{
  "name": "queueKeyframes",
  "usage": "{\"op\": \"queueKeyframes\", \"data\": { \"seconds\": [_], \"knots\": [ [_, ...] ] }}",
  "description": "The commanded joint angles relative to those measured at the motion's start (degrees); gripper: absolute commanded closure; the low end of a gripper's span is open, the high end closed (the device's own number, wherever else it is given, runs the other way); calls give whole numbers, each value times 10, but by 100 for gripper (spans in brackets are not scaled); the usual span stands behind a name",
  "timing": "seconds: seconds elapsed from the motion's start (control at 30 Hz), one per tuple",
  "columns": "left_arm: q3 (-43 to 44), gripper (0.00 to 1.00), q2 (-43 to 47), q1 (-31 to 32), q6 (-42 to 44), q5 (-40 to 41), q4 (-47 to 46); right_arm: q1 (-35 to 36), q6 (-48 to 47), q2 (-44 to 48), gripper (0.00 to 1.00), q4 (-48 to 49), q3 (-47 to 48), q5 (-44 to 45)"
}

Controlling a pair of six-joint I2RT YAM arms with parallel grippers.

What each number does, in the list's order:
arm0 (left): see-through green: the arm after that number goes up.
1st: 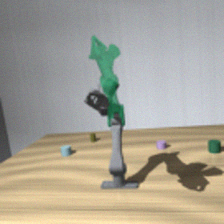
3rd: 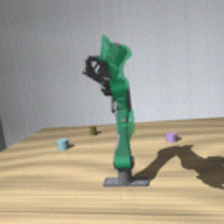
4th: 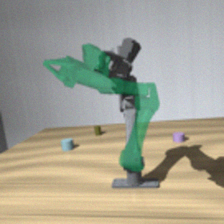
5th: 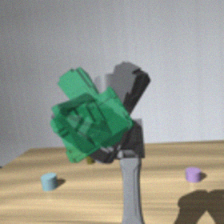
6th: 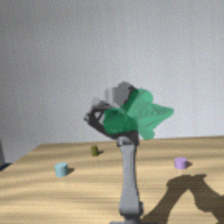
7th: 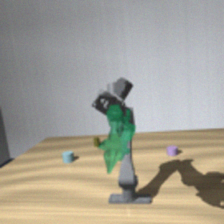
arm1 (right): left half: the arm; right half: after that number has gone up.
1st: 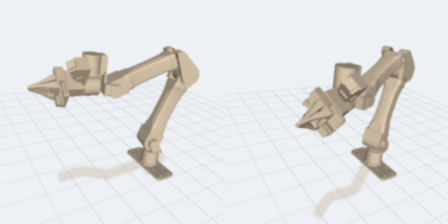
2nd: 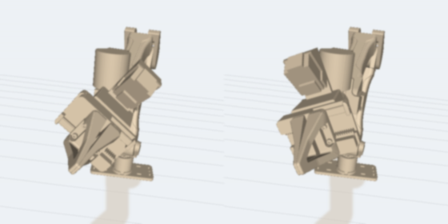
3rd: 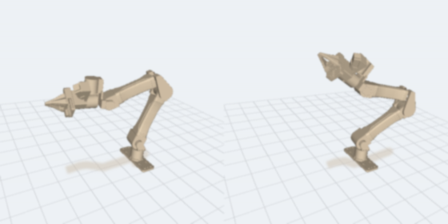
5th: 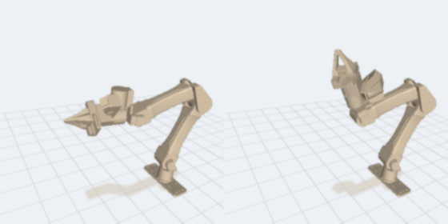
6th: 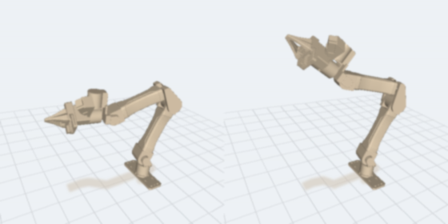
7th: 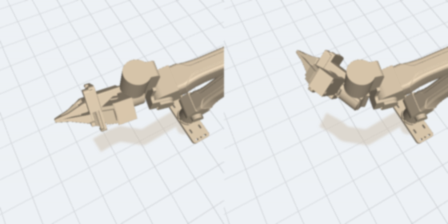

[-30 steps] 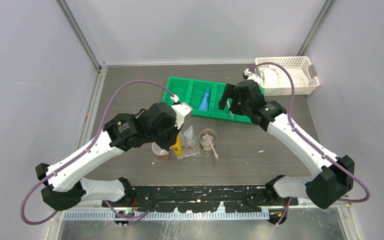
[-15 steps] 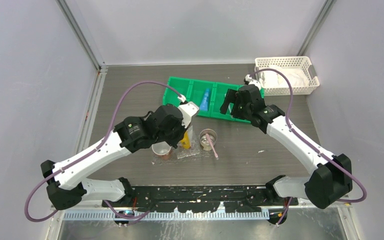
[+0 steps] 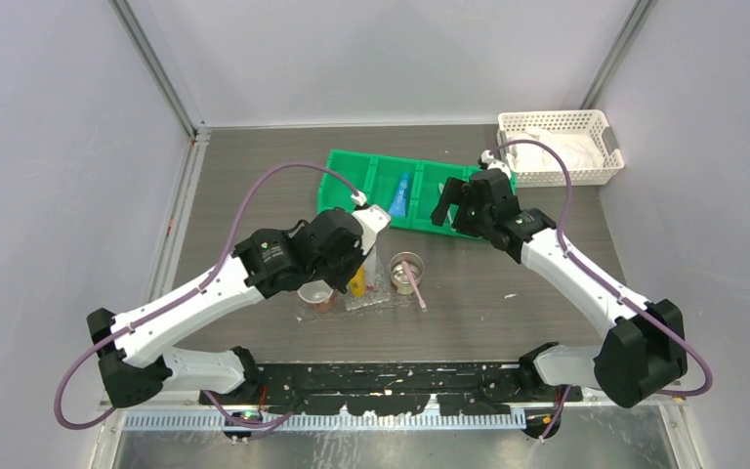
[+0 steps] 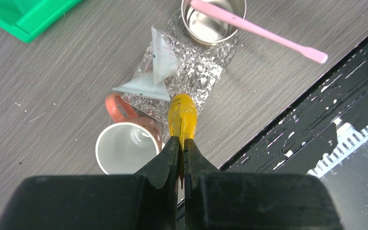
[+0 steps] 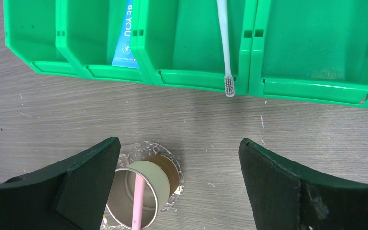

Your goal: Prepare toiletry sets of a toothbrush and toothpaste on the tray

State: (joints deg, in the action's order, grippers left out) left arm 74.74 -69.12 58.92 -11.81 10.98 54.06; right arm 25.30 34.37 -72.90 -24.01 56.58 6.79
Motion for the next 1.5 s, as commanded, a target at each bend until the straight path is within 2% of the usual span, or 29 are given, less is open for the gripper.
{"op": "queueKeyframes", "data": {
  "seconds": [0.0, 0.6, 0.77, 1.03, 1.2, 1.47],
  "knots": [
    [-8, 97, 15, 3, -10, 10, -3, -5, 5, -4, 0, 33, -6, -11],
    [-51, 95, 6, 2, -3, 24, -48, -16, 8, -14, 0, 51, -20, -33],
    [-65, 86, -3, 1, -3, 25, -65, -21, 6, -18, 0, 52, -17, -42],
    [-94, 83, -14, -11, -5, 23, -94, -25, -1, -34, 0, 50, 2, -51],
    [-81, 83, -7, -15, -3, 32, -84, -28, -17, -80, 0, 23, 82, -60],
    [-61, 80, 45, -16, 2, 65, -53, -28, -35, -262, 3, -58, 333, -167]
  ]
}}
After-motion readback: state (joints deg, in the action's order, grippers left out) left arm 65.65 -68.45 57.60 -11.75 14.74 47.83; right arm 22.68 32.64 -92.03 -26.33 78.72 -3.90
